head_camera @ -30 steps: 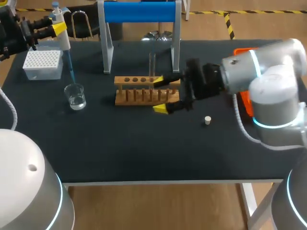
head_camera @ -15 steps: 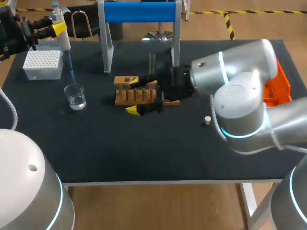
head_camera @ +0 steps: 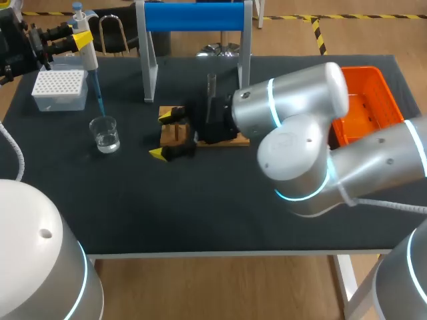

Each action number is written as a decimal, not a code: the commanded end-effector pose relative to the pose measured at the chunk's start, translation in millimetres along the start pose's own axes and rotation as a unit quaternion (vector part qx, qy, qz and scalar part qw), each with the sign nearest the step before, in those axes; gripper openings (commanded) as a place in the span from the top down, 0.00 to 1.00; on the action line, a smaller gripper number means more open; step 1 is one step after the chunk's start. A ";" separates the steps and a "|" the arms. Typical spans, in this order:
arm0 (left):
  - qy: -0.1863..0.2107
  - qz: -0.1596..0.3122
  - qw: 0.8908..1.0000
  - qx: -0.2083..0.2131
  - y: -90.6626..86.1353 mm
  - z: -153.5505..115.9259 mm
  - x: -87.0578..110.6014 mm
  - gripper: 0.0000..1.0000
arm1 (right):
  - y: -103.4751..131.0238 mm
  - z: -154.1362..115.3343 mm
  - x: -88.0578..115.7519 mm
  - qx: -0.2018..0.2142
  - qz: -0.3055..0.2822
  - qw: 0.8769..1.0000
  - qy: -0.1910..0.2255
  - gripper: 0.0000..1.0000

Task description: Invert the test tube, pick up the pipette, mount the tip to pipette, aspirate from beaker and dispense into the tube, eject the tip, return the pipette, and cap with the stopper.

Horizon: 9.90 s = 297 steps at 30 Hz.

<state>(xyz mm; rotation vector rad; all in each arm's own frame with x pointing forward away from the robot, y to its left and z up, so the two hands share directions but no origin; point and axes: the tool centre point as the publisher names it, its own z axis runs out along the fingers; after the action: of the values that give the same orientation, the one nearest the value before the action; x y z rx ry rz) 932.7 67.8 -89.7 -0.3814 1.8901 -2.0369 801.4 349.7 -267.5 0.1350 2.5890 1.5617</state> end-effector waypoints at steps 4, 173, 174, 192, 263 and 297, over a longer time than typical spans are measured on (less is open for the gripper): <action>0.000 0.001 1.000 0.001 0.3 -0.4 0.2 1.00 | -3.4 52.2 -5.6 0.017 0.008 0.999 -0.026 0.00; 0.014 0.000 1.000 0.009 95.0 -24.4 -13.5 1.00 | -15.2 74.0 -23.7 0.026 0.029 0.998 -0.049 0.00; 0.014 0.000 1.000 0.008 95.0 -24.4 -13.5 1.00 | -15.2 74.0 -23.7 0.026 0.029 0.998 -0.049 0.00; 0.014 0.000 1.000 0.008 95.1 -24.5 -13.6 1.00 | -15.2 74.0 -23.7 0.026 0.029 0.998 -0.049 0.00; 0.014 0.000 1.000 0.008 95.1 -24.5 -13.6 1.00 | 208.2 73.3 -93.4 -0.243 -0.018 0.962 0.123 1.00; 0.014 0.000 1.000 0.008 95.1 -24.5 -13.6 1.00 | 212.8 96.8 -109.9 -0.241 0.003 0.964 0.111 1.00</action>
<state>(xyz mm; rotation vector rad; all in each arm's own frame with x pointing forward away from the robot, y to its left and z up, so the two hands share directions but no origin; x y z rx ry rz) 939.9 88.5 -185.3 -0.3564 1.8883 -2.0612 927.1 516.6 -117.6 -0.0830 2.2611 2.2670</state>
